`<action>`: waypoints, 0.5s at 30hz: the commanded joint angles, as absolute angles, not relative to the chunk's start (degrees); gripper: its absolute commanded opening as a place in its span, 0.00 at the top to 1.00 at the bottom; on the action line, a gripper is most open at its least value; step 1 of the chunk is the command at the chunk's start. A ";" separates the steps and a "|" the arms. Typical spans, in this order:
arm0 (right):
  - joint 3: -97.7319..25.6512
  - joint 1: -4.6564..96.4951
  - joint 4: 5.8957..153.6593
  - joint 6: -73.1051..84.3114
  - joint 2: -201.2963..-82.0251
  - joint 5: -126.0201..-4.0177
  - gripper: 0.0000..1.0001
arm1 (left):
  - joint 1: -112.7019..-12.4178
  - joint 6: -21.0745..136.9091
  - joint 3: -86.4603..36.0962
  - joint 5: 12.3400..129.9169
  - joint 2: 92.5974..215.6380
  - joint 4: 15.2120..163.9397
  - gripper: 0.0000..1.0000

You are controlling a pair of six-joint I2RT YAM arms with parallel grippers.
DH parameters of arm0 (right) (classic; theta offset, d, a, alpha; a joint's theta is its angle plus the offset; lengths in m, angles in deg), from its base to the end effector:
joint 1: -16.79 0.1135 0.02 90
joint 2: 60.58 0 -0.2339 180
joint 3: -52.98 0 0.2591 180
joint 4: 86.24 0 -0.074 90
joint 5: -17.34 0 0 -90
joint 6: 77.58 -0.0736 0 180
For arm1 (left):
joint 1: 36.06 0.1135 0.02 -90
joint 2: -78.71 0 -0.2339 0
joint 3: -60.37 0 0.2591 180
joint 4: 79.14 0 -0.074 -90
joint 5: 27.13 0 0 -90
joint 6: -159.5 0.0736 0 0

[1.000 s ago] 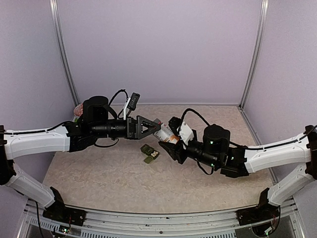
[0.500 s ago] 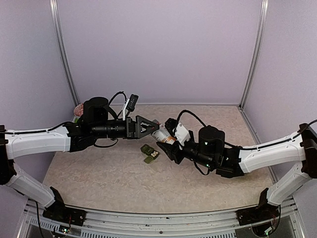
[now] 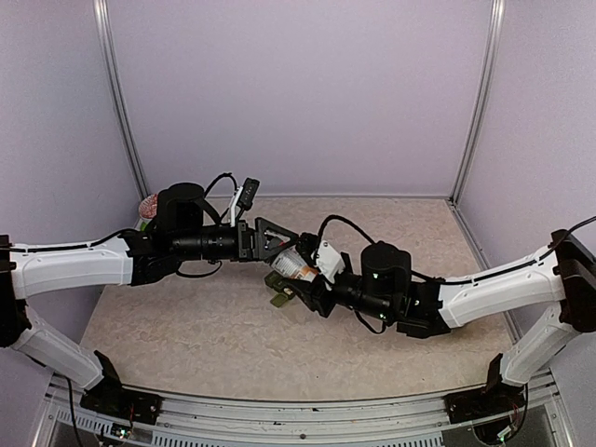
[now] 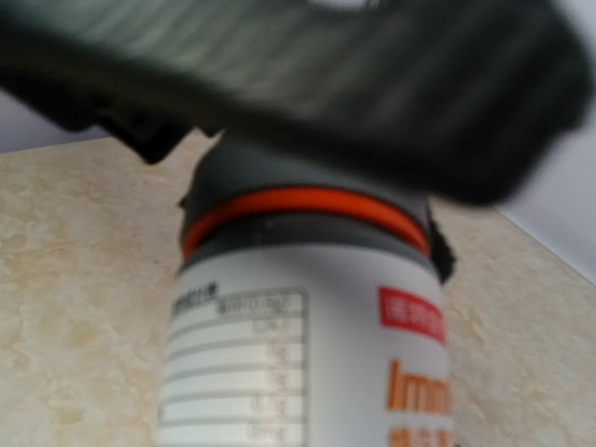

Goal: Sort the pills into containers
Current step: Screw the lid of the pill bottle onto the pill bottle.

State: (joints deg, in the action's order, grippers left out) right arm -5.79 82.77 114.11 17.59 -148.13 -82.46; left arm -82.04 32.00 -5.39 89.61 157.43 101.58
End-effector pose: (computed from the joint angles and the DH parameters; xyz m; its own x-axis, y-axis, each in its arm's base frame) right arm 0.1670 0.3439 0.2010 0.0155 -0.1834 -0.9829 -0.8335 0.5406 -0.1140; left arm 0.2286 -0.2843 0.2551 -0.6938 -0.0644 -0.7172 0.6622 0.3343 -0.6706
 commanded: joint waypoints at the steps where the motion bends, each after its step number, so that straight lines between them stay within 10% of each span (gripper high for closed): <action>1: -6.77 83.96 111.77 18.34 -149.80 -80.68 0.90 | -82.64 32.09 -6.17 92.75 156.02 106.63 0.01; 15: -1.05 83.92 119.46 31.87 -143.35 -90.55 0.90 | -81.61 27.55 -6.90 92.30 154.74 99.32 0.02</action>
State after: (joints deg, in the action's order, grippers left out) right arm -2.49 83.64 114.68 27.16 -145.94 -87.47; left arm -82.10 29.01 -5.46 89.96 156.31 99.77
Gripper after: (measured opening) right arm 0.524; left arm 0.986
